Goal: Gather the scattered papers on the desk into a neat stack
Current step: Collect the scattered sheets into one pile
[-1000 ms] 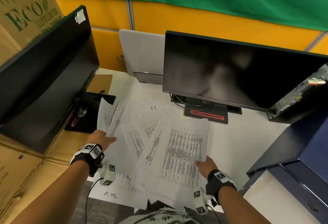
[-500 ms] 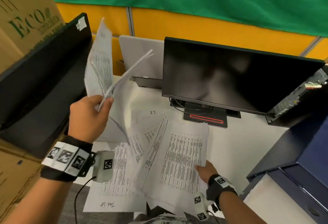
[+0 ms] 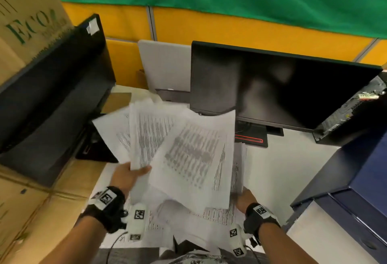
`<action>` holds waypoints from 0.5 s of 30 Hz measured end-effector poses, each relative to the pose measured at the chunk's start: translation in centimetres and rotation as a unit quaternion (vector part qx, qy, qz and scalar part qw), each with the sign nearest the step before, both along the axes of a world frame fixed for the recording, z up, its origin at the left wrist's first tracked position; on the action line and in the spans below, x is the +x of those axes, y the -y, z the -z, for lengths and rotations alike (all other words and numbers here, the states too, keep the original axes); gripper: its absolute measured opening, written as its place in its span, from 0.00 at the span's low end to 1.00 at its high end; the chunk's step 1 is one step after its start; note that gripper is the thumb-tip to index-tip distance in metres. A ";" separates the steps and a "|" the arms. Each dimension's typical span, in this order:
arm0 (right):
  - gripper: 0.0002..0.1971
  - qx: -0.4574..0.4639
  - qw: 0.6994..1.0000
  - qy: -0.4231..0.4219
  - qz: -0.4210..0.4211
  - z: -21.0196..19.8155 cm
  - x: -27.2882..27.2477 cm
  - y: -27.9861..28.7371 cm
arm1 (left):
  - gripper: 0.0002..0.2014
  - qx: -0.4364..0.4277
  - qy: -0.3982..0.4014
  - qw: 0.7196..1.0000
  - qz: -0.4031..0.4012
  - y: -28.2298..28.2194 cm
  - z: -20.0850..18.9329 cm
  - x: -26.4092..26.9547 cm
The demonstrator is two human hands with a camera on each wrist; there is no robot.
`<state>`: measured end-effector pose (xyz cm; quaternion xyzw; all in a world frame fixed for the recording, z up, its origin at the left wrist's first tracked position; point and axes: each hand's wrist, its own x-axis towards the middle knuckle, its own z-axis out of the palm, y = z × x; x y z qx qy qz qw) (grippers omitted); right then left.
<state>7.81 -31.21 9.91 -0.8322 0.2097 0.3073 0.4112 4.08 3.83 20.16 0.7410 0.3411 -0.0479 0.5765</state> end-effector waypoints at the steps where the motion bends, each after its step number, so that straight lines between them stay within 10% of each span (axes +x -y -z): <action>1: 0.19 0.014 1.000 0.000 0.014 0.0 -0.1 0.0 | 0.12 0.003 -0.056 0.998 0.029 -0.2 2.5 -0.5; 6: 0.12 0.030 0.999 0.004 0.023 -0.1 -0.4 0.1 | 0.26 -0.040 -0.195 0.978 0.068 -0.4 8.9 -2.0; 9: 0.12 0.063 0.997 -0.006 0.046 -0.3 -0.6 0.0 | 0.29 0.084 -0.200 0.972 0.086 -0.4 8.6 -1.6; 15: 0.45 0.106 0.980 -0.032 0.163 -0.1 0.2 -0.2 | 0.18 0.177 -0.111 0.976 0.058 -1.8 5.6 -0.4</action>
